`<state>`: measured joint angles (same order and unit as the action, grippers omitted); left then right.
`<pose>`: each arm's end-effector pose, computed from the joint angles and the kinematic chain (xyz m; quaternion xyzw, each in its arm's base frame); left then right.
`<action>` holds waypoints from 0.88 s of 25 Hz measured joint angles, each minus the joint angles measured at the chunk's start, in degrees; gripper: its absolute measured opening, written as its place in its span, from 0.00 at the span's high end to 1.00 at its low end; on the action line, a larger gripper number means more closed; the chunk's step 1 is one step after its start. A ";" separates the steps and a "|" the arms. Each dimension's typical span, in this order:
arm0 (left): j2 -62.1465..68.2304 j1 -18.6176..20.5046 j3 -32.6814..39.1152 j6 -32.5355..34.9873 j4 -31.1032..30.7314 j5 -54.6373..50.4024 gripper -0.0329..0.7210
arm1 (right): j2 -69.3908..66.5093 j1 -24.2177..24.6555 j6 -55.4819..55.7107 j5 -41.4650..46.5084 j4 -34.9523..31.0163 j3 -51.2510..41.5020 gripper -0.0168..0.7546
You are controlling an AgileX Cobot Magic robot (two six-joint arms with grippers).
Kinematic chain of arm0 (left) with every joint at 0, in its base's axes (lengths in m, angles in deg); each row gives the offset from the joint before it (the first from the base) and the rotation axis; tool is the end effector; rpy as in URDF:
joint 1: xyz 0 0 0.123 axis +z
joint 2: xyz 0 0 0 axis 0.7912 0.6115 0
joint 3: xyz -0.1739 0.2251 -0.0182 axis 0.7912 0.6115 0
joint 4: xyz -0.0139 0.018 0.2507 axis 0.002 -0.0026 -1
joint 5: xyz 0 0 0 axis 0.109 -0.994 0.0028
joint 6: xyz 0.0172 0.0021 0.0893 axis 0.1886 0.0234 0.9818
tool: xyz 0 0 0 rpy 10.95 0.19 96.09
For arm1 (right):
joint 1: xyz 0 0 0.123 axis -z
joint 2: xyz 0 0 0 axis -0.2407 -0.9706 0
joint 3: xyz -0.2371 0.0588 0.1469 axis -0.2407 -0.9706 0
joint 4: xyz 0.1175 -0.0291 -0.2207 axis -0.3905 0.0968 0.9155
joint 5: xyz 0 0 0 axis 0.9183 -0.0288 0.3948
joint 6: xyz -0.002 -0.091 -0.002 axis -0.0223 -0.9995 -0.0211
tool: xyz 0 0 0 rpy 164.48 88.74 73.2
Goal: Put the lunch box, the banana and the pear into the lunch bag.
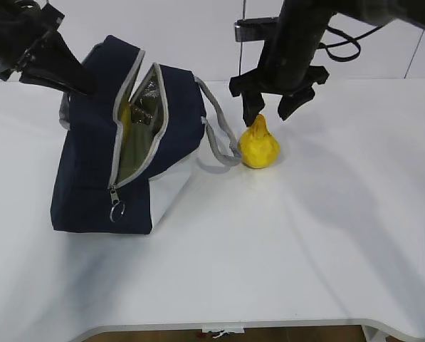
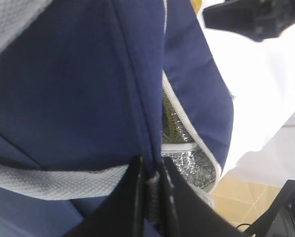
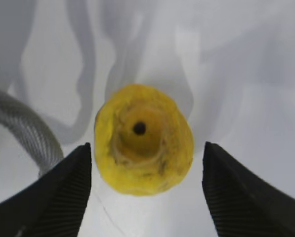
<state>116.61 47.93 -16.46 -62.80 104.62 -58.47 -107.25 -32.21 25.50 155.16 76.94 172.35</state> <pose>0.3772 -0.0903 0.3000 0.1491 0.9100 -0.3536 0.1569 0.4655 0.1569 0.2428 -0.1322 0.9794 0.0438 0.1465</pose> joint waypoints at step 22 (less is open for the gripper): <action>-0.09 0.00 0.00 0.00 0.00 0.00 0.93 | -2.62 0.00 0.08 -5.15 -0.13 0.00 0.33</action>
<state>116.52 47.93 -16.46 -62.80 104.62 -58.47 -109.87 -32.21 25.59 150.01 76.81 172.35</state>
